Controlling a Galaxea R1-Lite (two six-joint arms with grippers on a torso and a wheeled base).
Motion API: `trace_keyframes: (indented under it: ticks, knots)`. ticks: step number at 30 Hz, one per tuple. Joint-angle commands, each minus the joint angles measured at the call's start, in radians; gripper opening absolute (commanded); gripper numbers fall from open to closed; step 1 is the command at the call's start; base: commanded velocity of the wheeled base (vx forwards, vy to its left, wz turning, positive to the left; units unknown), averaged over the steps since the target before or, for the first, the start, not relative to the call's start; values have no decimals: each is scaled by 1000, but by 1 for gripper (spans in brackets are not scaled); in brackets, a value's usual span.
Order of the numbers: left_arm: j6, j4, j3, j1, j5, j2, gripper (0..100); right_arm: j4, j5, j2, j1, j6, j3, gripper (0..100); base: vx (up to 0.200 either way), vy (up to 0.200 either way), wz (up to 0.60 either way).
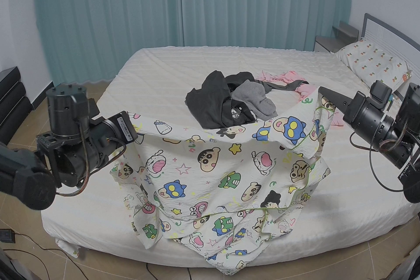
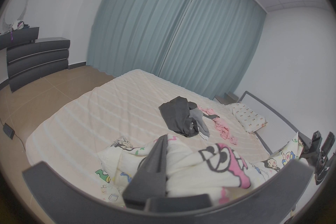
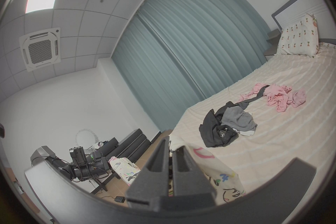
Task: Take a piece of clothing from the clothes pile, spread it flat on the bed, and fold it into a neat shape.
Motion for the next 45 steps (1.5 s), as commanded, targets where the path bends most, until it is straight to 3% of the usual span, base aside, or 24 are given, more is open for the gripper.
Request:
trace_keyframes:
  ticks: [1,10,21,27,28,29,34,39,45]
  knots:
    - [0,0,-95,40,-1,201,0,-13,0,167,-27,0,-57,0,200,0,0]
    - [9,2,-309,76,5,510,0,-86,-12,474,-41,6,-178,0,200,0,0]
    - [31,9,-500,90,9,776,0,-88,-70,791,-53,0,-375,0,0,0,0]
    - [46,6,-577,88,74,867,0,-82,-78,889,-62,-2,-431,0,0,0,0]
    - [44,8,-597,91,83,876,0,-79,-78,900,-62,-2,-445,100,0,0,0]
    - [43,8,-626,96,97,893,100,-69,-78,917,-62,-2,-467,100,0,0,0]
    - [41,6,-723,120,157,951,100,-49,-92,984,-64,1,-548,100,0,0,0]
    - [26,-7,-784,149,201,973,100,-46,-202,1014,-93,12,-651,100,0,0,0]
    - [26,-11,-796,191,226,976,100,-46,-213,1011,-128,14,-643,100,0,0,0]
